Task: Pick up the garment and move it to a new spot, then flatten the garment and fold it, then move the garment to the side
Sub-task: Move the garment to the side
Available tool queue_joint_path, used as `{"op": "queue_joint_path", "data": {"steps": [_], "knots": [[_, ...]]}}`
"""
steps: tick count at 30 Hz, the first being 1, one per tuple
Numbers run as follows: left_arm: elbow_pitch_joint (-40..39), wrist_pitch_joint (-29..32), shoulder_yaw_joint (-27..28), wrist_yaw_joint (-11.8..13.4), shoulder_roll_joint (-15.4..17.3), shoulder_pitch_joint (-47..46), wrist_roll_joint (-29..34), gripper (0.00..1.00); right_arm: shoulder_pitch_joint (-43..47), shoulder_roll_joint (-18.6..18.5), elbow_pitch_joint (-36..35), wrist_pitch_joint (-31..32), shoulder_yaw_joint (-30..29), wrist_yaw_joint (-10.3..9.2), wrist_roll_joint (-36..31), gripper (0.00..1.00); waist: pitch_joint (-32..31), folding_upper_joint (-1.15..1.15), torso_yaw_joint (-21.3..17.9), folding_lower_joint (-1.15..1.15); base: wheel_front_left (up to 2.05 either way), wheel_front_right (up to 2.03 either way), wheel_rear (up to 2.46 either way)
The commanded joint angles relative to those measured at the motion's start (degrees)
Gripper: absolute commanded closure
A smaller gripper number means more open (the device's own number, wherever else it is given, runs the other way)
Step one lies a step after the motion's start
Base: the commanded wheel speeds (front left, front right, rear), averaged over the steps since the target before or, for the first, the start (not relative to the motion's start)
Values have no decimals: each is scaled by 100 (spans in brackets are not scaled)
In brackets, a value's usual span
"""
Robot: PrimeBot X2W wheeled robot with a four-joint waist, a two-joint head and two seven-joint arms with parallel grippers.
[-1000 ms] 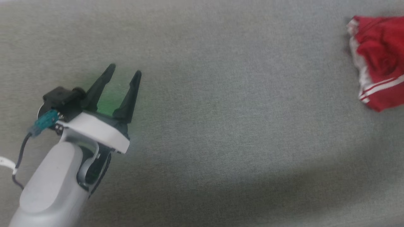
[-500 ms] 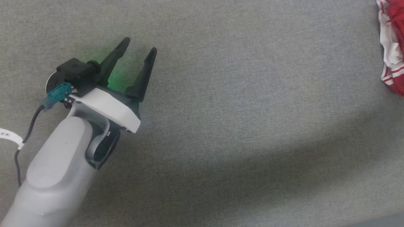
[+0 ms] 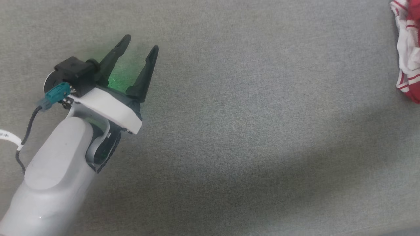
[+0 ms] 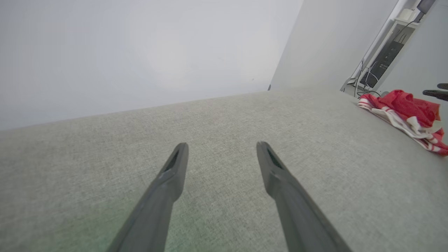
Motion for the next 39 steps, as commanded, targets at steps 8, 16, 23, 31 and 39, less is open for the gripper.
{"op": "queue_joint_path", "data": {"steps": [8,16,23,31,39], "knots": [[6,-172,229,5,70,417,6,0,83,310,-33,-408,48,-13,-64,0,-498,0,156,0,0,0,0],[-270,-187,694,29,107,1069,182,0,682,765,-636,-485,196,-14,360,0,-1071,0,358,0,0,0,0],[-683,-189,1321,21,18,1931,380,0,1697,1121,-1654,-485,418,-13,794,0,-1583,0,579,0,0,0,0],[-906,-189,1899,9,-159,2733,570,0,2659,1213,-2500,-486,613,-13,1118,0,-2013,0,860,0,0,0,0],[-1114,-190,2439,-10,-347,3560,580,0,3576,1495,-3256,-481,555,-13,1187,0,-2400,0,1040,0,0,0,0]]}}
